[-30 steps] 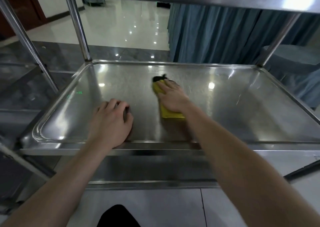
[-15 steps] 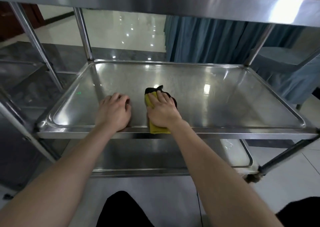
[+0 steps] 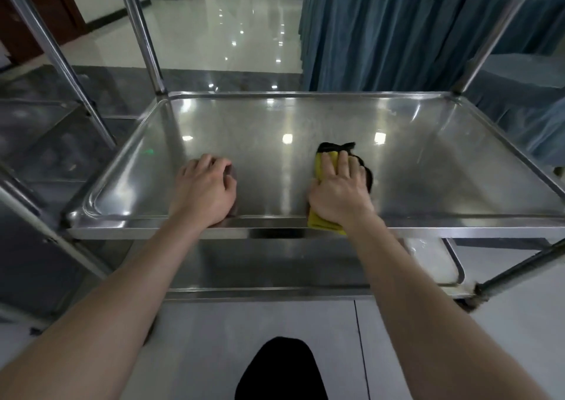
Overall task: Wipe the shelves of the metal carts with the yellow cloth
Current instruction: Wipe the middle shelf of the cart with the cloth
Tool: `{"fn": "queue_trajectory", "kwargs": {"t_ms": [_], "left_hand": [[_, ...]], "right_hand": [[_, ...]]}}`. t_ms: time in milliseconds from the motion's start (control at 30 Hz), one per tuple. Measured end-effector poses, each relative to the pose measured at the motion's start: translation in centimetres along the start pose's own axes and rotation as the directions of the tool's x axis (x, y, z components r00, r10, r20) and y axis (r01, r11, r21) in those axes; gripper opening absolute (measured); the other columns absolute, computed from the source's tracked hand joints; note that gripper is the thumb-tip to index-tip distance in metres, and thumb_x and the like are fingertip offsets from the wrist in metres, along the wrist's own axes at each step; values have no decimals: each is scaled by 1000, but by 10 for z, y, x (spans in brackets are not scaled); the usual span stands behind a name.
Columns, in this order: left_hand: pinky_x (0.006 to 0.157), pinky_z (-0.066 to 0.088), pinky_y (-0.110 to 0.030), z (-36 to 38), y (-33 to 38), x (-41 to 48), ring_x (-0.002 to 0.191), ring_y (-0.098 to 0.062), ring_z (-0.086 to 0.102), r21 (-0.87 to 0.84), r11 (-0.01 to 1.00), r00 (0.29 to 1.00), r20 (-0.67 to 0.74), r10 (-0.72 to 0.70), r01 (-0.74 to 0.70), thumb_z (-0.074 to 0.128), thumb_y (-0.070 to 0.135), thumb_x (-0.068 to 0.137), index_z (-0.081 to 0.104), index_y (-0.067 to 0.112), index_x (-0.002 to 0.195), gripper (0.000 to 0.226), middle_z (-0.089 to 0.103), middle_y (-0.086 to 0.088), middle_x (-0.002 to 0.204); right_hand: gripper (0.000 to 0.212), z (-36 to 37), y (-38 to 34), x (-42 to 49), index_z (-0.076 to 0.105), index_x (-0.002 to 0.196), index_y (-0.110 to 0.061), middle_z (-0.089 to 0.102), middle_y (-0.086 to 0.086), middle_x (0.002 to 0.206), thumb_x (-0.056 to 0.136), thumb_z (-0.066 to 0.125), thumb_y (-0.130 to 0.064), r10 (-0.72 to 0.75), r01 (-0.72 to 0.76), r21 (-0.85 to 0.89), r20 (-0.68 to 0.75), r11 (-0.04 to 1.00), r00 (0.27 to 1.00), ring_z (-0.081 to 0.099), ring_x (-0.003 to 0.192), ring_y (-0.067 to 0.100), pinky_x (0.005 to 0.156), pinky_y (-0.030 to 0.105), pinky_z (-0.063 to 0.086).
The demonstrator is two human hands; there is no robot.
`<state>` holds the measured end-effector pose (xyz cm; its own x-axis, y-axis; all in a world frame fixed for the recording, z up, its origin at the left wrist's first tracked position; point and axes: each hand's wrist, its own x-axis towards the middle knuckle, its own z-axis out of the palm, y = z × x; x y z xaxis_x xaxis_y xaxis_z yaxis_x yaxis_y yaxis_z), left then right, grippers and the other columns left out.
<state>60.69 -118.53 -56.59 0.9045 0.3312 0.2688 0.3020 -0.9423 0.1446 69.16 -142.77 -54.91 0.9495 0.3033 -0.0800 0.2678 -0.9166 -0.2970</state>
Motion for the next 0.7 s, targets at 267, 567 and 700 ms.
{"fn": "queue_trajectory", "kwargs": {"t_ms": [267,567,700], "left_hand": [[105,51,-42,-29,-19,-18,122,-32,64,-159,987,1000,5,27,-26,56,31,104,69,18,132,33,68,-5,136],[118,38,-50,-40,-78,-31,142,-30,49,35,991,985,109,-131,128,44,54,101,55,32,147,52,56,2,152],[119,34,-48,-26,-82,-28,143,-29,47,34,993,991,56,-118,117,49,47,105,53,35,147,43,55,5,154]], "right_hand": [[77,15,-50,-10,0,171,-33,-9,8,179,106,30,-60,-301,302,-14,67,953,951,-22,162,35,128,58,-17],[75,21,-47,2,16,169,-26,-7,9,179,104,40,-54,-358,358,83,-10,930,934,-9,165,25,133,46,-6],[73,29,-84,27,9,171,-25,-7,15,178,108,34,-51,-285,286,29,-27,958,958,-9,165,32,133,50,-6]]}}
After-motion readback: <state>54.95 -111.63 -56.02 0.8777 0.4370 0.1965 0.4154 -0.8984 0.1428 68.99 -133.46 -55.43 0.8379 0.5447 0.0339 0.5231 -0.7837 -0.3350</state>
